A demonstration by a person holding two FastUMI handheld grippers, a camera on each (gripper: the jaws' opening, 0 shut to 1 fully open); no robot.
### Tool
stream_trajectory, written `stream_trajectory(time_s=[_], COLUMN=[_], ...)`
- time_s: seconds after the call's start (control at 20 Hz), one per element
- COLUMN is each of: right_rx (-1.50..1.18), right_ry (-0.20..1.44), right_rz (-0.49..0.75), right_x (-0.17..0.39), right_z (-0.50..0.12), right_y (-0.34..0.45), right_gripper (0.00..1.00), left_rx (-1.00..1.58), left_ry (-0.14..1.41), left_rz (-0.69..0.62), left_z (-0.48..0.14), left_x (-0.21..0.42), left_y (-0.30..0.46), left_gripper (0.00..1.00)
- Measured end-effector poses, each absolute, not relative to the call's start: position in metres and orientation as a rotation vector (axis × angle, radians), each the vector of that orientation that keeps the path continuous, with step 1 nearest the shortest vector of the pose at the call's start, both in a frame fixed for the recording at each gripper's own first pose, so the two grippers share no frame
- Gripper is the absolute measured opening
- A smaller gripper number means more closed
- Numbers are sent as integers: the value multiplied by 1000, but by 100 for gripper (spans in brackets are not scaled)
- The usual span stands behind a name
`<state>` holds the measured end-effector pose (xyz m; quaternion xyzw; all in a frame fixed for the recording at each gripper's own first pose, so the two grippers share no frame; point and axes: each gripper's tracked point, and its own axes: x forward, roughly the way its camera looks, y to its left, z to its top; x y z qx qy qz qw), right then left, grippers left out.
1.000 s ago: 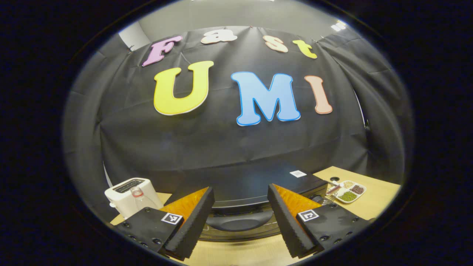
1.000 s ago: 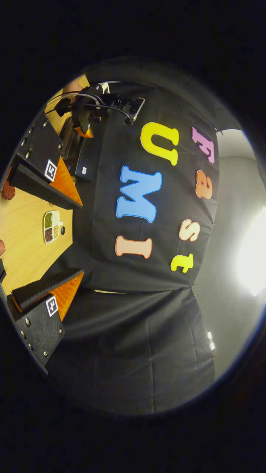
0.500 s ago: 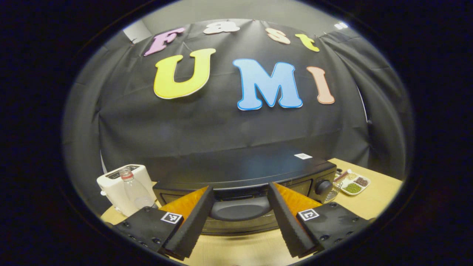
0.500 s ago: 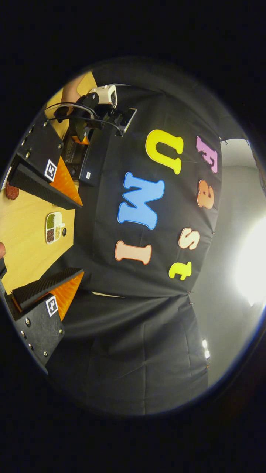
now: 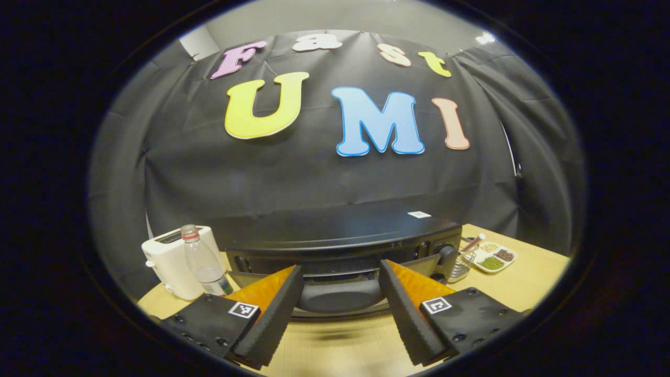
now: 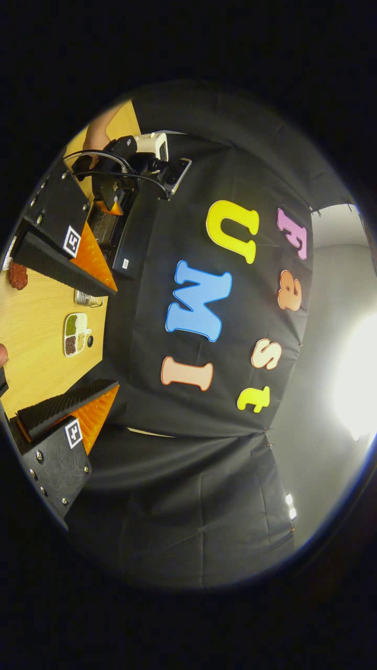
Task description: Open the electric oven with the left hand, put the food in, and close the electric oven.
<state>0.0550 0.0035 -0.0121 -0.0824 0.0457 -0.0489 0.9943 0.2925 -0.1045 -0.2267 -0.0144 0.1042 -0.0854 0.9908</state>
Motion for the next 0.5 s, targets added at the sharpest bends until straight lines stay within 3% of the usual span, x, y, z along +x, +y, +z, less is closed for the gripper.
stream_trajectory(time_s=[0.05, 0.5], right_rx=[-163, -156], right_ry=[87, 98], right_rz=[-87, 2], right_x=[55, 54], right_z=[-11, -20], right_y=[5, 6], right_gripper=[96, 96], left_rx=[-26, -27], left_ry=[220, 342], left_rz=[-171, -153], left_z=[-229, -267], left_x=[286, 231], left_y=[-104, -105], left_gripper=[100, 99])
